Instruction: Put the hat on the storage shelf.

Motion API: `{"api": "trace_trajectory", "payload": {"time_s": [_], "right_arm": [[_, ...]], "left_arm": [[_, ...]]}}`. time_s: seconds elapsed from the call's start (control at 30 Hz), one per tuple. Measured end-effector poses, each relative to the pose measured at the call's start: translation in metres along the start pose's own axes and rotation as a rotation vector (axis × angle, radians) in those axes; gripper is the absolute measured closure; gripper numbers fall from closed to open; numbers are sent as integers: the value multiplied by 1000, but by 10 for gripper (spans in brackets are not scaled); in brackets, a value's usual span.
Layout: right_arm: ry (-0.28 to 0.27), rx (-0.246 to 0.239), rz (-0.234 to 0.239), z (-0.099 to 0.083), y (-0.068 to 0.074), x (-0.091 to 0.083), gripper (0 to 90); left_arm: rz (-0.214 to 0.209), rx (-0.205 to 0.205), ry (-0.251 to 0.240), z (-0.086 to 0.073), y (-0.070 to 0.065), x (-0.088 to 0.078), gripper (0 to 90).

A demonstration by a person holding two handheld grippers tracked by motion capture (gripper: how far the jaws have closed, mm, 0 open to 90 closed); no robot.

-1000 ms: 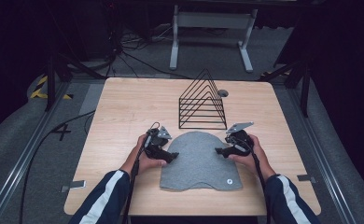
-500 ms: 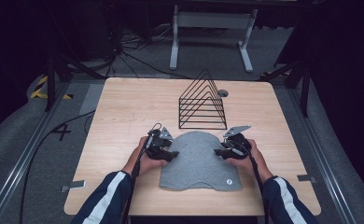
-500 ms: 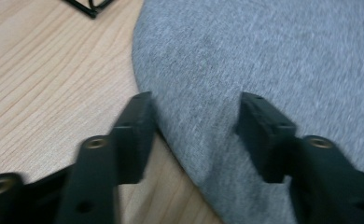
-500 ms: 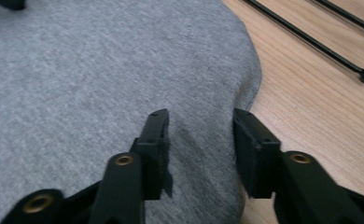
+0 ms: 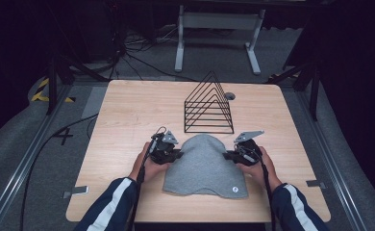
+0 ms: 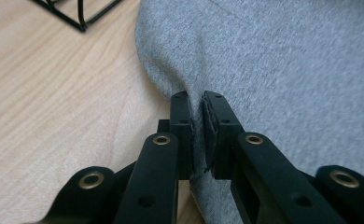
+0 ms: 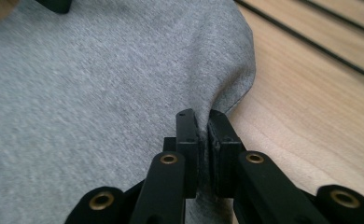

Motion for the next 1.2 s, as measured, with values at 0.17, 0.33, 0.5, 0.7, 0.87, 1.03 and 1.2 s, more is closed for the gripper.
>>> {"api": "trace_trajectory", "payload": {"time_s": [0.17,0.33,0.5,0.7,0.87,1.03,1.2], "right_arm": [[-45,-31,-21,7,2,-14,849],[-117,-65,-51,23,4,-37,850],[-162,-90,-77,35,5,-55,851],[-202,-102,-94,50,3,-76,852],[-225,-120,-120,66,-3,-93,852],[-255,-126,-136,83,-8,-111,852],[-297,-129,-148,103,-14,-134,852]], "left_arm": [[11,21,-59,15,-4,-16,834],[24,51,-95,28,-9,-30,839],[25,80,-148,48,-14,-45,842],[45,131,-164,77,-19,-57,842],[66,186,-171,103,-20,-67,843],[69,202,-204,125,-21,-79,843],[78,225,-234,148,-20,-94,844]]}}
Point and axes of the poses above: each handheld gripper's, and its own axes: x roughly forward along the jaws, z roughly out of its top, y roughly to its left, the point moved 10 cm from there along x, roughly forward along the jaws, and after that the axes turned 2 degrees about -z, right-handed, at the moved point
